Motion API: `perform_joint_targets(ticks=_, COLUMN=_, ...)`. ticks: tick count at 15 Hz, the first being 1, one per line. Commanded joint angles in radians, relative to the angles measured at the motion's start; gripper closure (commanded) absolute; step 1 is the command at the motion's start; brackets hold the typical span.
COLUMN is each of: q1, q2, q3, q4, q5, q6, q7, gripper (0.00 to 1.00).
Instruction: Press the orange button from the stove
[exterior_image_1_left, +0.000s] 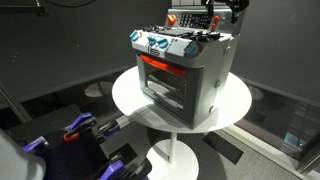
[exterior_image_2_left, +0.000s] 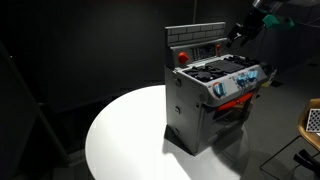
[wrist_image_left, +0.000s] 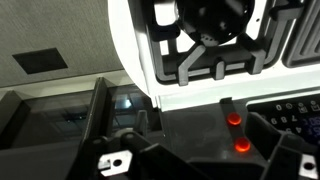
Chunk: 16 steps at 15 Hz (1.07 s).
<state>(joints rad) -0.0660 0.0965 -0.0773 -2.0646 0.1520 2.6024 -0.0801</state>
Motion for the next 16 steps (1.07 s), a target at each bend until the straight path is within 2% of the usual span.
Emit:
perform_joint_targets(ticks=1, q1=-0.009, q2=0.048, q3=0.010, q4=0.061, q5=0.015, q6=0.005, q7=0.002, gripper=0.00)
perform_joint_targets(ticks=16, q1=-0.012, q2=0.152, q3=0.028, q4=0.177, q5=0.007, q6=0.014, q7=0.003, gripper=0.00)
